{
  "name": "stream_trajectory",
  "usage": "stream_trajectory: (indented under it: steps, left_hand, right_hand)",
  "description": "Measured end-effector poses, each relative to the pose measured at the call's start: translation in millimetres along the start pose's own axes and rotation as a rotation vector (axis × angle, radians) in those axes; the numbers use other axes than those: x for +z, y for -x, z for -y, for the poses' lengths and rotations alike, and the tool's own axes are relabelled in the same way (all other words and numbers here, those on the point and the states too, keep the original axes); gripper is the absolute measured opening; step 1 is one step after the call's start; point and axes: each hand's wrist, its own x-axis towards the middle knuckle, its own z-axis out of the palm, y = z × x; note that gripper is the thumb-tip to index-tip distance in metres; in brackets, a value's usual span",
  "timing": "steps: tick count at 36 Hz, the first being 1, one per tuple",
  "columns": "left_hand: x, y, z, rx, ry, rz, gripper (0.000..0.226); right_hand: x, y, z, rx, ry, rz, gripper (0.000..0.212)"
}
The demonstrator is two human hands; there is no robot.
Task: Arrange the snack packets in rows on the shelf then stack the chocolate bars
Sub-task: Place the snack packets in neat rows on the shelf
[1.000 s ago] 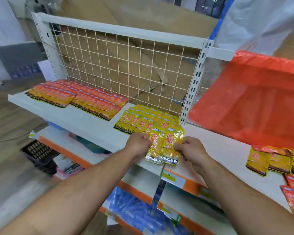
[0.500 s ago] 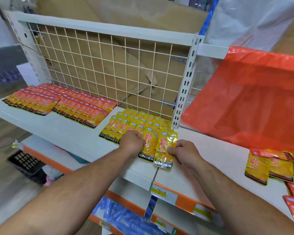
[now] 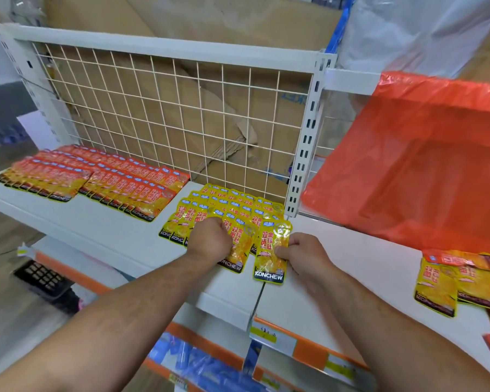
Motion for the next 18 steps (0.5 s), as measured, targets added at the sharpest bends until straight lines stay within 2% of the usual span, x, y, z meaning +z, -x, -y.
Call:
stream_trajectory:
  steps: [4,8,14,18]
  left_hand:
    - [1,-3,0,0.017,-0.046,-0.008,0.007]
    - [0,-5,-1,0.017,-0.086,0.004,0.002]
    - [2,-5,-2,0.022,-0.125,0.046,0.012]
    - [3,-4,0,0.090,-0.173,0.056,0.015]
  right_hand:
    - [5,-1,-1,0.014,0.012,-0.006,0.036]
    - [8,-2,-1,0.020,0.021,-0.012,0.036]
    - [10,-2,-4,0.033,0.007,-0.044,0.037]
    - [14,-3,-5,0.048,0.016,-0.052,0.030]
